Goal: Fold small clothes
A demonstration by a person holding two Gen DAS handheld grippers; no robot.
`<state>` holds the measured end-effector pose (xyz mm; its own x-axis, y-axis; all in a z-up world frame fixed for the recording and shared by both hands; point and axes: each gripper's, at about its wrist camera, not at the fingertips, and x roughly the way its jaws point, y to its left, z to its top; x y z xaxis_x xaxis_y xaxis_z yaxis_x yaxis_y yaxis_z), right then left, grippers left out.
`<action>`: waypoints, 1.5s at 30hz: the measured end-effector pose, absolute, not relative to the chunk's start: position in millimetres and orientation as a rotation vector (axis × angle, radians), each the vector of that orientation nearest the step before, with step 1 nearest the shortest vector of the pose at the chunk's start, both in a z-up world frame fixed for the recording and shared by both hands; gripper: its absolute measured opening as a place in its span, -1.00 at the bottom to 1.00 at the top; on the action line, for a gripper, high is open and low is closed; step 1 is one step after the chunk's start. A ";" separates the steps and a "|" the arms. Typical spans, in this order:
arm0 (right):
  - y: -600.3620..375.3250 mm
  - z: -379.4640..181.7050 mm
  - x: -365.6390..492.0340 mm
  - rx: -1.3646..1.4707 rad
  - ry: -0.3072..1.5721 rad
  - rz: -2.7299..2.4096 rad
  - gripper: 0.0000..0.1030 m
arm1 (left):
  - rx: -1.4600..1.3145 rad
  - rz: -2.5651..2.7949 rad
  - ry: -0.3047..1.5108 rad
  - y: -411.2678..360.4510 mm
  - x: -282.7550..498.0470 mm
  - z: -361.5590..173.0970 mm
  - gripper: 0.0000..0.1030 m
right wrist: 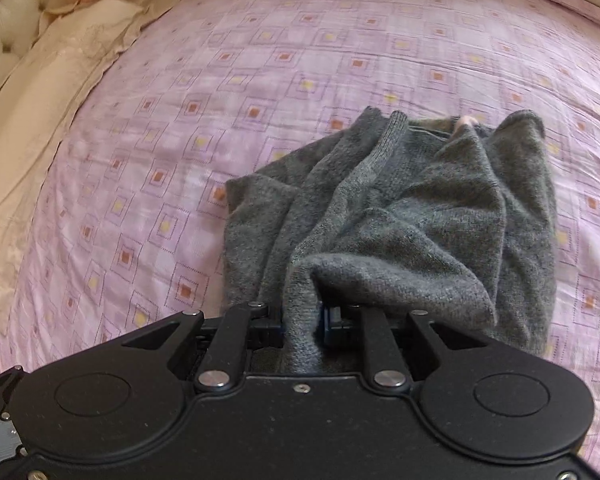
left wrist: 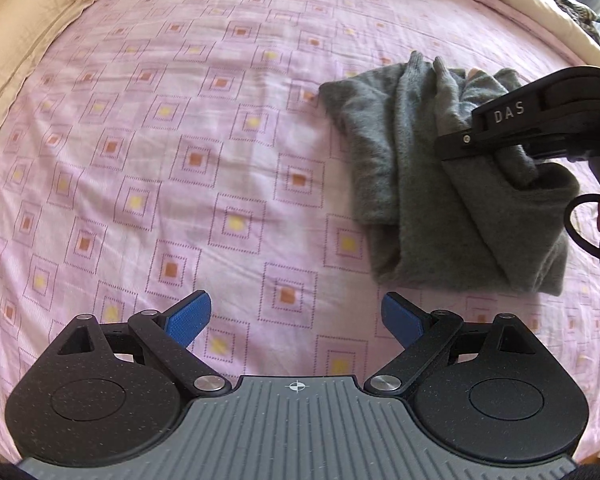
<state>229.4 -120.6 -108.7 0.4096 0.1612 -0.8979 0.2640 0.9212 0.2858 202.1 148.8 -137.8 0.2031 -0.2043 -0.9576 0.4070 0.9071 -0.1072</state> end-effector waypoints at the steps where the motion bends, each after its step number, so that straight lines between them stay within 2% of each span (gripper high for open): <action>1: -119.0 -108.6 230.8 0.422 1.153 -0.057 -0.40 | 0.182 -0.430 1.302 149.7 202.6 -138.5 0.80; 12: -138.5 -74.9 197.6 0.577 0.904 0.103 -0.38 | 0.215 -0.474 1.288 141.3 208.9 -134.0 0.80; 13: -144.3 -73.2 191.5 0.584 0.892 0.086 -0.37 | 0.214 -0.481 1.281 139.8 209.9 -131.1 0.80; 15: -155.8 -71.4 179.6 0.588 0.878 0.042 -0.21 | 0.211 -0.498 1.265 135.8 212.9 -124.4 0.80; 16: -161.0 -71.4 173.0 0.583 0.876 0.015 -0.15 | 0.210 -0.507 1.256 133.3 215.0 -120.8 0.80; 26: -187.8 -88.5 120.0 0.524 0.910 -0.185 -0.13 | 0.243 -0.595 1.119 76.2 232.7 -100.1 0.80; 29: -183.9 -96.3 111.4 0.485 0.925 -0.196 0.09 | 0.256 -0.617 1.071 53.8 233.4 -102.6 0.80; 33: -166.1 -112.2 108.2 0.411 0.980 -0.161 0.10 | 0.280 -0.630 1.037 34.1 234.6 -115.8 0.80; 37: -141.2 -122.0 111.2 0.324 1.016 -0.057 0.23 | 0.359 -0.544 1.138 32.5 241.7 -151.8 0.81; 39: -133.9 -123.7 113.6 0.312 1.030 0.014 0.23 | 0.346 -0.503 1.210 44.3 245.5 -170.8 0.85; 41: -129.1 -122.1 114.3 0.307 1.038 0.086 0.23 | 0.230 -0.499 1.234 61.9 248.4 -174.3 0.85; 45: -133.8 -109.8 109.2 0.269 1.017 0.107 0.23 | 0.217 -0.477 1.267 72.4 249.8 -163.7 0.83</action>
<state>109.2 -133.8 -109.8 0.5244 0.2125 -0.8245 0.0365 0.9619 0.2711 249.8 72.4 -163.7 0.2189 -0.2234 -0.9498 0.4583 0.8829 -0.1020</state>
